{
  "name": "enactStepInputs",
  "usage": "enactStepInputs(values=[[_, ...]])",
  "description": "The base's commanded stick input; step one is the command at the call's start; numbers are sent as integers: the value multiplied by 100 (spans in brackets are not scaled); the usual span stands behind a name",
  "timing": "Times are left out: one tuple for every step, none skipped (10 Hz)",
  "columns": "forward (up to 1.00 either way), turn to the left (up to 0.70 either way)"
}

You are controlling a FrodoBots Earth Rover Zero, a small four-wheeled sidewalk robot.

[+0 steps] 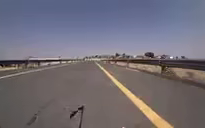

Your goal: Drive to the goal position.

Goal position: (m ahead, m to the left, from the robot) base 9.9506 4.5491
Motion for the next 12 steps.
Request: enactStepInputs(values=[[100, -1], [100, -1], [100, -1], [100, -1], [100, -1], [100, -1], [100, -1], [100, -1], [100, -1], [100, -1], [100, -1], [100, -1]])
